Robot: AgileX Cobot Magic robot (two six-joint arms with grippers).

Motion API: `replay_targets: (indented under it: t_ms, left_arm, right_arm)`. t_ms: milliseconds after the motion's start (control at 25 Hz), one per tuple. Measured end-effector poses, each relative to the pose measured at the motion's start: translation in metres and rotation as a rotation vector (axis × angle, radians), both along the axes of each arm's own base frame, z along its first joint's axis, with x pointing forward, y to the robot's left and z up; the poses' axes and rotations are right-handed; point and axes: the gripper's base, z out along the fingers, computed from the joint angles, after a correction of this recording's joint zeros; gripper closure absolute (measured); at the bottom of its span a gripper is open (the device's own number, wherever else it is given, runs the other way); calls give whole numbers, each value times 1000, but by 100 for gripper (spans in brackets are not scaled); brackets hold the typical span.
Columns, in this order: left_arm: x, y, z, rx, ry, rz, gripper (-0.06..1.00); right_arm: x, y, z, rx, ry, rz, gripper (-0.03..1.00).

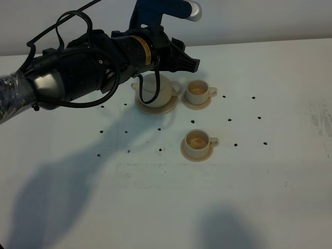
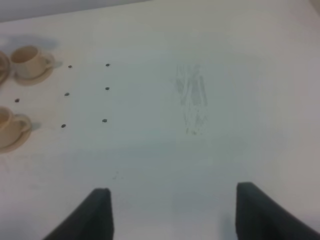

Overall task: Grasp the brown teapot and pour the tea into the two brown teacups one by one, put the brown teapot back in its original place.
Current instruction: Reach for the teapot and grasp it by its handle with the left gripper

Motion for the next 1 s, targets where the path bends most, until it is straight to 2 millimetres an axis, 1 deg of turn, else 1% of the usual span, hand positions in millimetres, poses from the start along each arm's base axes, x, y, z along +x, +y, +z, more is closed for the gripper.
replay_targets:
  t_ms: [240, 440, 560, 680, 1000]
  left_arm:
    - [0, 1, 0, -28, 34, 33, 52]
    - [12, 2, 4, 21, 83, 108, 52]
    - [22, -1, 1, 51, 118, 151, 52]
    - [29, -5, -6, 59, 146, 170, 52]
    - [43, -18, -18, -2, 176, 184, 53]
  right_arm:
    - [0, 0, 0, 0, 0, 0, 45]
    - [0, 0, 0, 0, 0, 0, 45]
    - [0, 0, 0, 0, 0, 0, 45]
    - [0, 0, 0, 0, 0, 0, 45]
    - [0, 0, 0, 0, 0, 0, 45]
